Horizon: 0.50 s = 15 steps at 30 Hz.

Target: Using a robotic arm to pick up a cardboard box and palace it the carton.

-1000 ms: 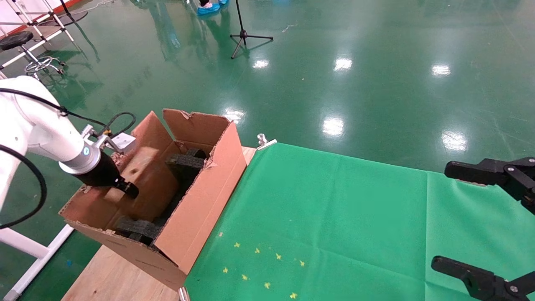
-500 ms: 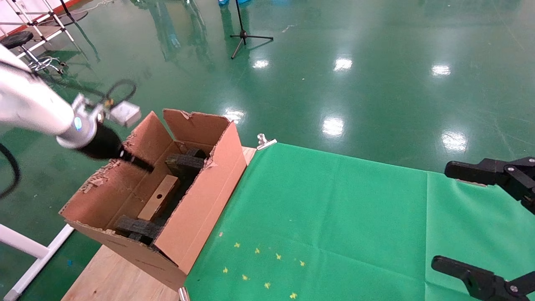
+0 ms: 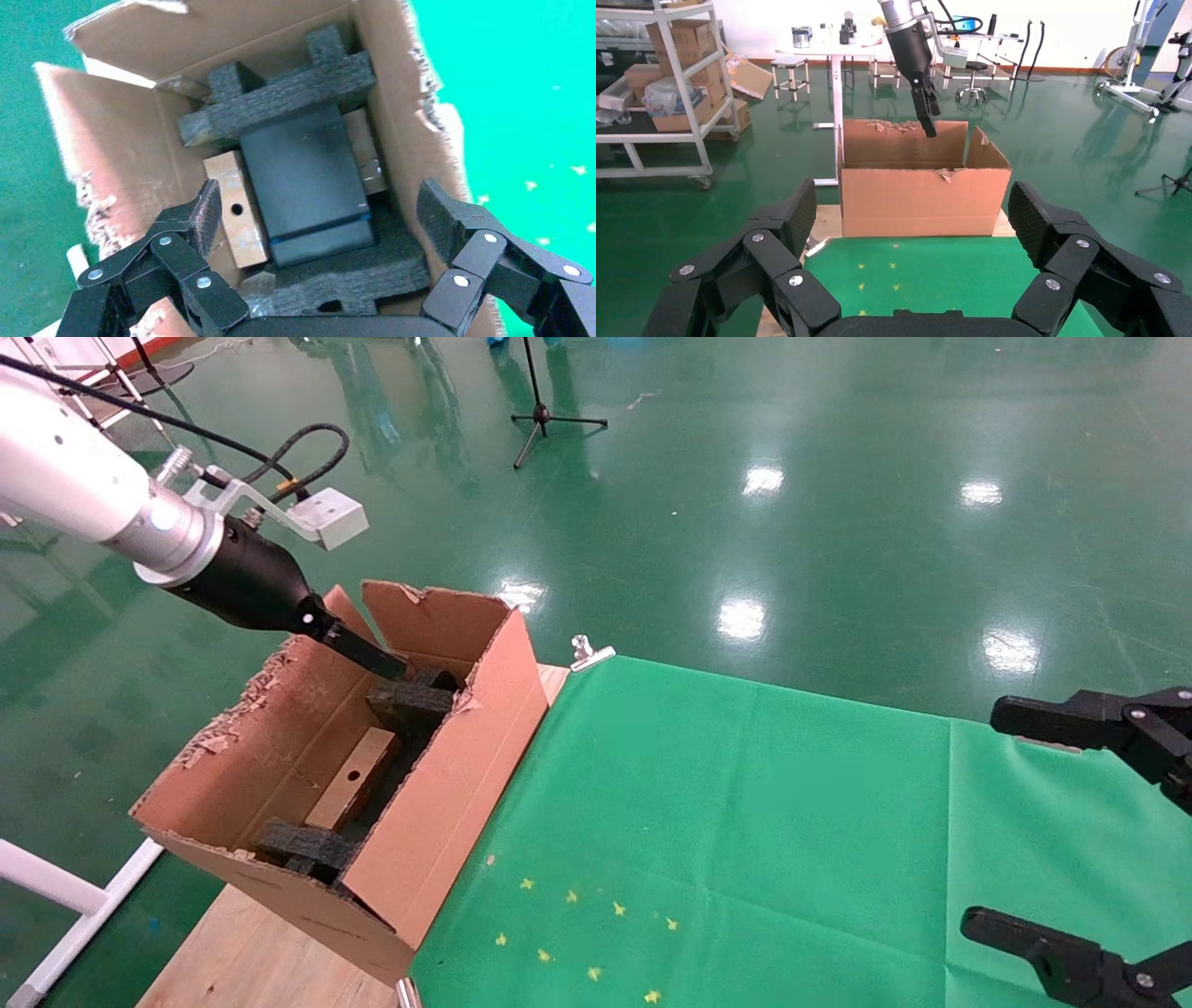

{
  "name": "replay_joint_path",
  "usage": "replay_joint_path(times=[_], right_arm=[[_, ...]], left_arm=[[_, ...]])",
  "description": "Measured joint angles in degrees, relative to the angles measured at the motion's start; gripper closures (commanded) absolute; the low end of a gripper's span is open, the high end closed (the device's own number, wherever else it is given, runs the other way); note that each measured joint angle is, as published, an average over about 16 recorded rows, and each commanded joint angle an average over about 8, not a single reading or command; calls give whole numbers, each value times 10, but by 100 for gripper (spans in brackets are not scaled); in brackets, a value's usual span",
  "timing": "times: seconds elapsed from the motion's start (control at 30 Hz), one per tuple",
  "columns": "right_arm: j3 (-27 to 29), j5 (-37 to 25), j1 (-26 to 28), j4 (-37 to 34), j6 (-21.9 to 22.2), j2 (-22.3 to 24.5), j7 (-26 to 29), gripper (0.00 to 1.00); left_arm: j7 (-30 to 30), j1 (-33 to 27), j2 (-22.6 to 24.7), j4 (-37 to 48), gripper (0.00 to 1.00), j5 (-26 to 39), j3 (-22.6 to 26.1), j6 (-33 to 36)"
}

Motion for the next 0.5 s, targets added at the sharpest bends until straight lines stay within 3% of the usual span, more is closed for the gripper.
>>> replay_joint_path(times=[0.23,0.5], right_arm=[[0,0,0,0,0,0,0,0],[0,0,0,0,0,0,0,0]], left_arm=[[3,6,-2,-16,0,-4,-9,9],[30,55,-14,-52,0,-34,-65,12]])
